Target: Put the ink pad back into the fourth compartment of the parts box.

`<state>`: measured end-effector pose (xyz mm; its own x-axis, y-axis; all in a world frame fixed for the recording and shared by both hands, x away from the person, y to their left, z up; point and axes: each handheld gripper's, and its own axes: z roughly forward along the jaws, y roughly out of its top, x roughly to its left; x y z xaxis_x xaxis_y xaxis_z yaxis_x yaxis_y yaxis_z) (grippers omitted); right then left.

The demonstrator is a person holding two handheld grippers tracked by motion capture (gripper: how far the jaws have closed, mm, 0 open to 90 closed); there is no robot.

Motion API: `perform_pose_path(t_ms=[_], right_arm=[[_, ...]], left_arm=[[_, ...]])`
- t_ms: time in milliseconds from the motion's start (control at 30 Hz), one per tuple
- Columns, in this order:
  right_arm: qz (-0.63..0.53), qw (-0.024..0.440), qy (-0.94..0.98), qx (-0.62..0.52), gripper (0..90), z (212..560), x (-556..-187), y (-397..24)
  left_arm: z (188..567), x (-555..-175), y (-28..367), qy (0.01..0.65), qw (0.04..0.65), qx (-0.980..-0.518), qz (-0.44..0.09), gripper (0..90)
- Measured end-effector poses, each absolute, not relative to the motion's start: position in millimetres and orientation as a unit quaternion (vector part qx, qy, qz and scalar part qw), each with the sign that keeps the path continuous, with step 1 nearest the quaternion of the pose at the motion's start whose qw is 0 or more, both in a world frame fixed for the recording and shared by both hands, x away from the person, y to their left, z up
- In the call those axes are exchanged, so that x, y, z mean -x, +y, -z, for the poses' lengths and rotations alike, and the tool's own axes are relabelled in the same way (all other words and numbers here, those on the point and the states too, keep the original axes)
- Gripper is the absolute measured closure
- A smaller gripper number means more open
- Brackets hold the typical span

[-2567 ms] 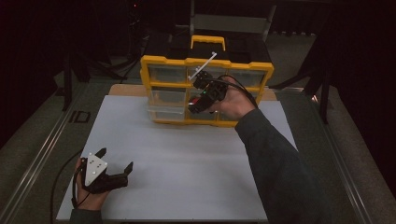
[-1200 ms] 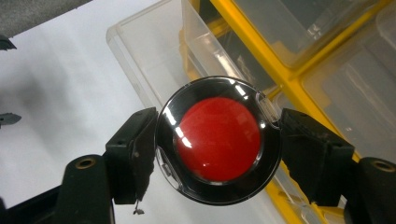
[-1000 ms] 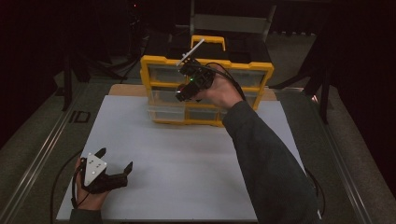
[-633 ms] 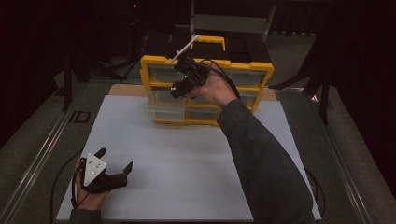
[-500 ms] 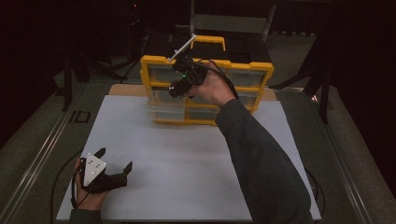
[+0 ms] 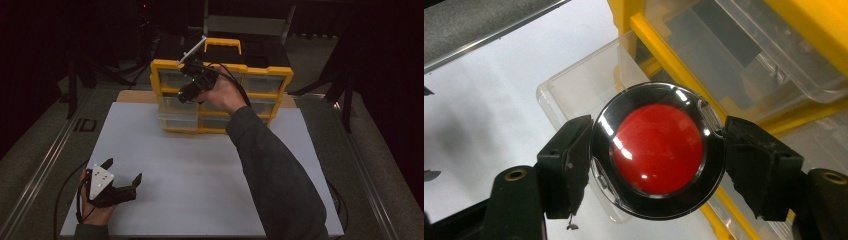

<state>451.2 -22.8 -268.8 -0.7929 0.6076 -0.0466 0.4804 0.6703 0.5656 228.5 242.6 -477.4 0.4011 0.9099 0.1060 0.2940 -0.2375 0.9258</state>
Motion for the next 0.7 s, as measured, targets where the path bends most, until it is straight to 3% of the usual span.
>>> perform_pose_path(t_ms=[700], right_arm=[[-0.270,0.118,0.904,-0.308,29.9,282.2,-455.6,-10.2]], left_arm=[[477.2,-228.1,242.3,0.423,0.449,-0.707,-0.344,0.3]])
